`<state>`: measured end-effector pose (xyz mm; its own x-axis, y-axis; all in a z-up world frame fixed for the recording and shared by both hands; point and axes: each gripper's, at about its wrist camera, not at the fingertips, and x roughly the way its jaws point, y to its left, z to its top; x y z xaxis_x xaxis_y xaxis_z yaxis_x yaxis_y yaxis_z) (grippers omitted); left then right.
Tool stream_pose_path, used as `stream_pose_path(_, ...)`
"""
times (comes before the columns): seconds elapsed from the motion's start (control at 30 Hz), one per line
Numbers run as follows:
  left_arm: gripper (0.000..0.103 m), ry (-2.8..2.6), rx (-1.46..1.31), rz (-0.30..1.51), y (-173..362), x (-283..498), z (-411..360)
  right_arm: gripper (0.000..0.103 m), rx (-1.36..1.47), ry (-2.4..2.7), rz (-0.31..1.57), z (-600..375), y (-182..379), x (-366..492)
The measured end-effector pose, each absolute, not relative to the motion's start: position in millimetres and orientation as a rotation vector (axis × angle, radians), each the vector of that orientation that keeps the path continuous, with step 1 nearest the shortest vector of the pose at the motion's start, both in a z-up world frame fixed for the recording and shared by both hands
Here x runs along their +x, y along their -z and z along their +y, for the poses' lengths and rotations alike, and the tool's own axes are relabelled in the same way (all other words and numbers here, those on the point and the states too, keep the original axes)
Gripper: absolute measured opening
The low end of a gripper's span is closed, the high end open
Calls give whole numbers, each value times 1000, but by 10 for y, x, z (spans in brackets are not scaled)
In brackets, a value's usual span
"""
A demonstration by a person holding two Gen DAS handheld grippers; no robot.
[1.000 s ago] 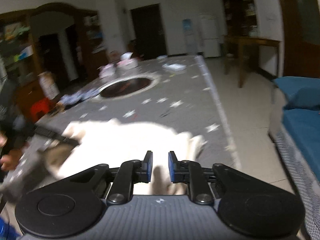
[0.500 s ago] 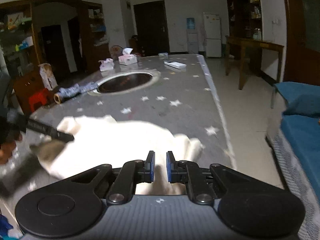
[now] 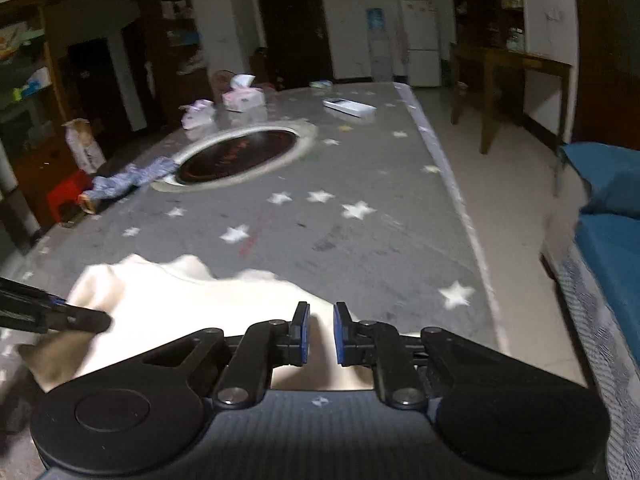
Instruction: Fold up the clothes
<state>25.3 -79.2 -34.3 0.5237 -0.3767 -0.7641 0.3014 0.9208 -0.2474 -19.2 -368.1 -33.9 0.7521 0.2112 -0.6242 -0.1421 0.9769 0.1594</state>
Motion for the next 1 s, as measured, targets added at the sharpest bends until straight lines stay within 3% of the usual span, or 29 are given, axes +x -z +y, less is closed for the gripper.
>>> stream_pose_path(0.43, 25, 410, -100, 941, 344, 264, -781, 19, 30, -315, 714, -3142, 384, -39)
stream_pose_path(1.0, 27, 414, -140, 953, 347, 279, -729, 22, -167, -550, 650, -2525, 257, -901)
